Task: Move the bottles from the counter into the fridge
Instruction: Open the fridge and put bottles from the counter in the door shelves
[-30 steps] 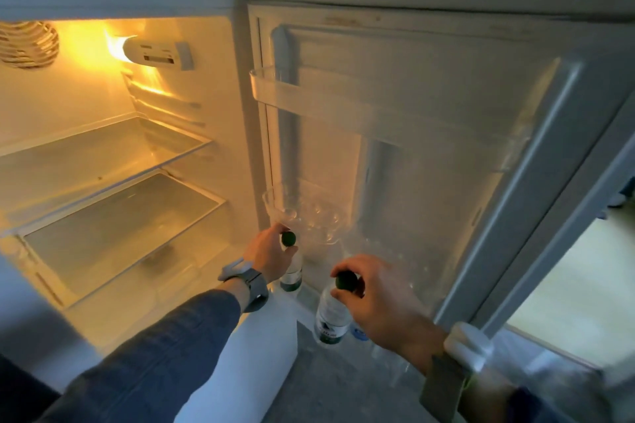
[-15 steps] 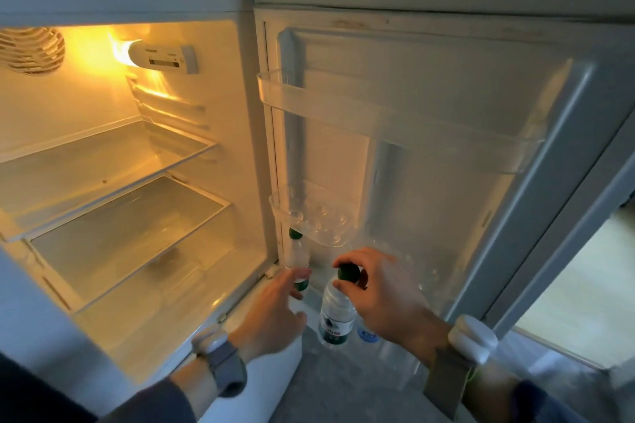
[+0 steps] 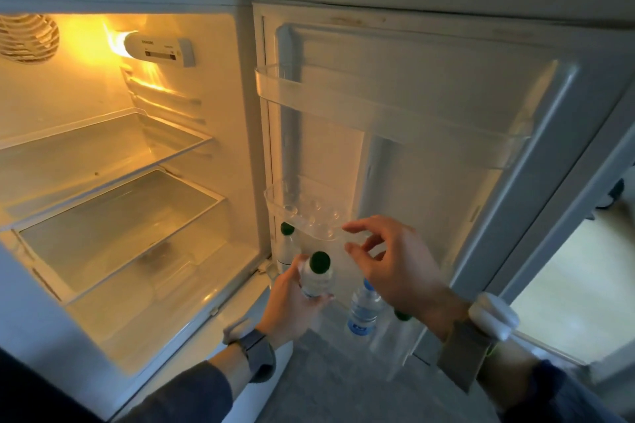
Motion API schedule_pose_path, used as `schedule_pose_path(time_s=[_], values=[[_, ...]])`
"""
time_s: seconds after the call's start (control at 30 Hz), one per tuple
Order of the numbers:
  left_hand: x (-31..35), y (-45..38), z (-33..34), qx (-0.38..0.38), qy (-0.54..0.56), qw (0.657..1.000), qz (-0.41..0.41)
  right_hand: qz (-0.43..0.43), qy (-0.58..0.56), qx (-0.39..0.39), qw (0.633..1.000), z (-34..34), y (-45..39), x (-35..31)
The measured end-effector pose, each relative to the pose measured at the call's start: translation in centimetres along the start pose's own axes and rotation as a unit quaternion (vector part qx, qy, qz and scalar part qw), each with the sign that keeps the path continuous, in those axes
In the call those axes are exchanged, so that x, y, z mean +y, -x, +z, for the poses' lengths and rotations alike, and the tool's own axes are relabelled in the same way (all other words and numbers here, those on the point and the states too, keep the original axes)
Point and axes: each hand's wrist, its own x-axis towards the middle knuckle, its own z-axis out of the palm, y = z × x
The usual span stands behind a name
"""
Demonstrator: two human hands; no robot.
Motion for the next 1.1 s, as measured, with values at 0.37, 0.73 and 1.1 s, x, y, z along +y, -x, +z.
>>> schedule_pose_path(time_s=[0.37, 0.73, 1.1], values=[[-2.7, -3.1, 3.2, 0.001, -0.065, 0.991, -0.118, 0.048, 0.059, -0.004, 0.997, -2.7, 1.3, 3.1], [-4.5, -4.6, 4.8, 0.0, -0.144, 0.972, -0.186, 0.052, 0.091, -0.056, 0.993, -2.1, 0.7, 4.9], [-5.5, -5.1, 4.8, 0.058, -0.186, 0.96, -0.201, 0.058, 0.081, -0.08, 0.992, -1.1, 0.2, 6.4]])
